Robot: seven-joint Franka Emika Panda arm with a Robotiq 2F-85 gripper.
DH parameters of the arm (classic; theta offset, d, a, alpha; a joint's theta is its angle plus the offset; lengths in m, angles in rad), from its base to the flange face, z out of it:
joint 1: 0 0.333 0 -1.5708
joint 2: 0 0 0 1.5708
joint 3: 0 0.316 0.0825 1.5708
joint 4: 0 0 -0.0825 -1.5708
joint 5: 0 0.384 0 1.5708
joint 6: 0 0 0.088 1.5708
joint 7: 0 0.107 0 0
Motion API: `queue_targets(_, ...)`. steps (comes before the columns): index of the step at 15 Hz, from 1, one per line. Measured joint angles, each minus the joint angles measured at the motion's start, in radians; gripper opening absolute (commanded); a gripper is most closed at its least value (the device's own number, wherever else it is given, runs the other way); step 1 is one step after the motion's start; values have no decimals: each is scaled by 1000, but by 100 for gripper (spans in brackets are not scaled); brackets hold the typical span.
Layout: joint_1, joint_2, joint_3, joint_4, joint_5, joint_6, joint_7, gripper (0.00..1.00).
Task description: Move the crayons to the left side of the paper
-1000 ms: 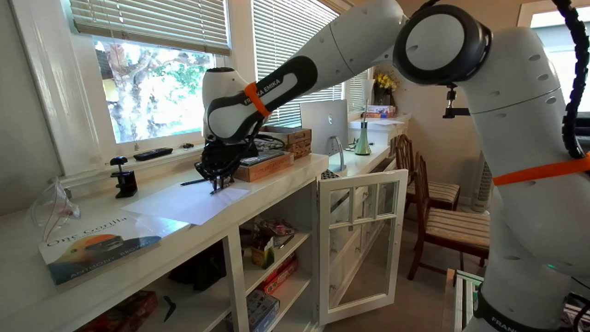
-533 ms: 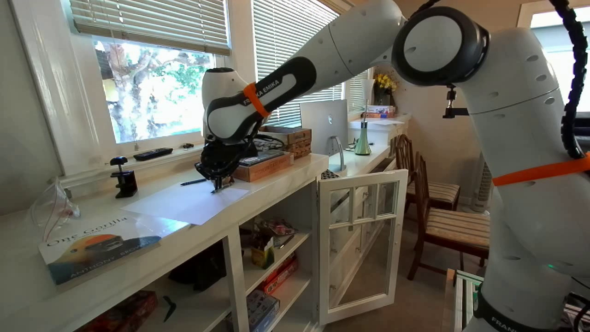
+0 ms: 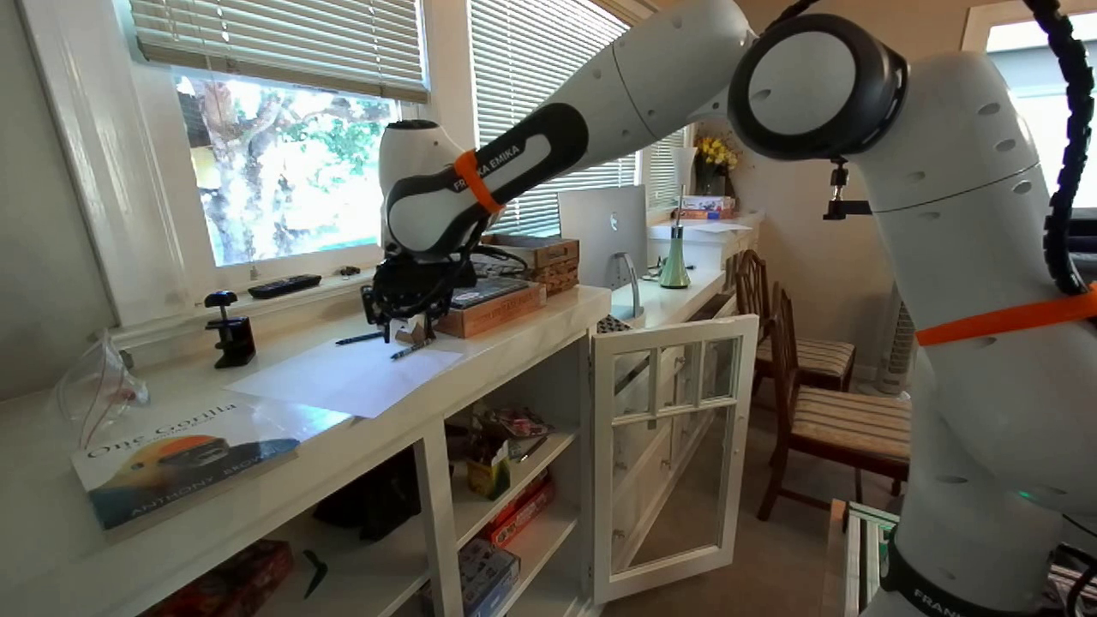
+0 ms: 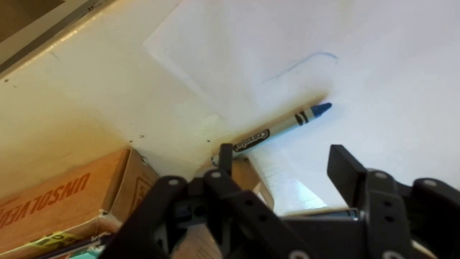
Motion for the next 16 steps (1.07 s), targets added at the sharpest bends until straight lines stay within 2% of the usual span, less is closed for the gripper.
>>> queue_targets(3,2,13,-9,0,0,-5,39,100)
queue_targets(5,5,26,-16,0,0,-9,69,75)
queue_targets(11,7,34,-29,8,-2,-13,111,27)
queue_targets(14,8,34,-29,13,-3,-13,115,5)
queue_targets(16,8,34,-29,16,-3,-13,116,0)
